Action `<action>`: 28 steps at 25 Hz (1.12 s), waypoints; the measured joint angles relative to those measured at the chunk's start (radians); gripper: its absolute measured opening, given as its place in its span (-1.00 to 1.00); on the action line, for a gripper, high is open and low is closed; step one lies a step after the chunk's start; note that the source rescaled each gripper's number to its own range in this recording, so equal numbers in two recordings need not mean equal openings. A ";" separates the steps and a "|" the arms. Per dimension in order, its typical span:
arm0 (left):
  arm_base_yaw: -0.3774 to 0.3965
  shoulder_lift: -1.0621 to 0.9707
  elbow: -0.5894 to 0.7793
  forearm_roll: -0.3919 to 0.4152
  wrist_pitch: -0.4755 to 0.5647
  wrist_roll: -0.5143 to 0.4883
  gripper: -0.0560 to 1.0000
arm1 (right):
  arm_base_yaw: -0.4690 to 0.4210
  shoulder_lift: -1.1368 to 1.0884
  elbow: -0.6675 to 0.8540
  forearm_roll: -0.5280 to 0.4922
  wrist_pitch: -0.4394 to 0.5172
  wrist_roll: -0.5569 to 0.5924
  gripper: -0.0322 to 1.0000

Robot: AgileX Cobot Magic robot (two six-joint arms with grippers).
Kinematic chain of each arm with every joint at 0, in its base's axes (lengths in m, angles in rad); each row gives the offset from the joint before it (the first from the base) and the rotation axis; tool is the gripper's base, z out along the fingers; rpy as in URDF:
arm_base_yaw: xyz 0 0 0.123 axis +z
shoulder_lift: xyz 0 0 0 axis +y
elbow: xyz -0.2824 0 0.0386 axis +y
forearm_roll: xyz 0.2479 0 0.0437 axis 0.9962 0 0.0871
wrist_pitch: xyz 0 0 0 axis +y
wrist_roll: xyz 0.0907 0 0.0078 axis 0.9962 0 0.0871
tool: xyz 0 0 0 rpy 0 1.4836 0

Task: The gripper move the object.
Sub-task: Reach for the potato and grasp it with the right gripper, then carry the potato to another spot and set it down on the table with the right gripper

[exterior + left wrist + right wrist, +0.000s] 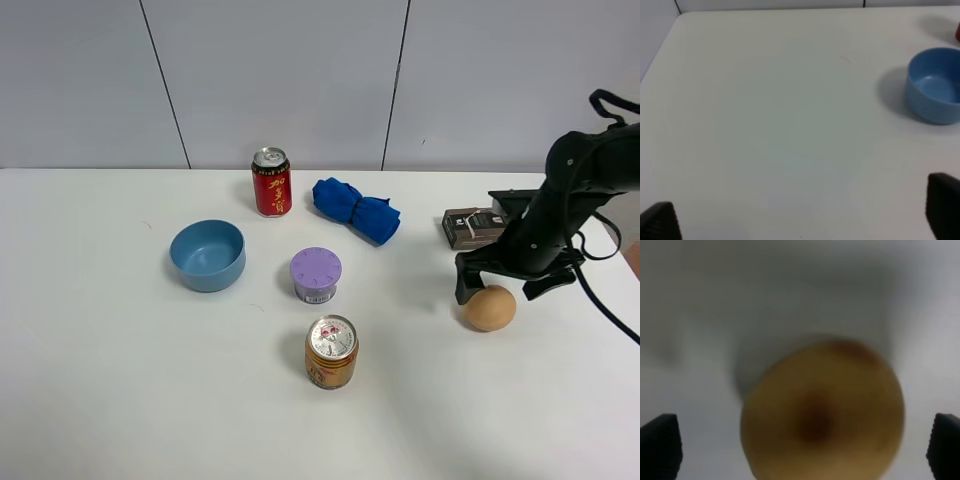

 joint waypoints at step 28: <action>0.000 0.000 0.000 0.000 0.000 0.000 1.00 | 0.024 0.077 -0.002 -0.158 0.001 0.120 -0.43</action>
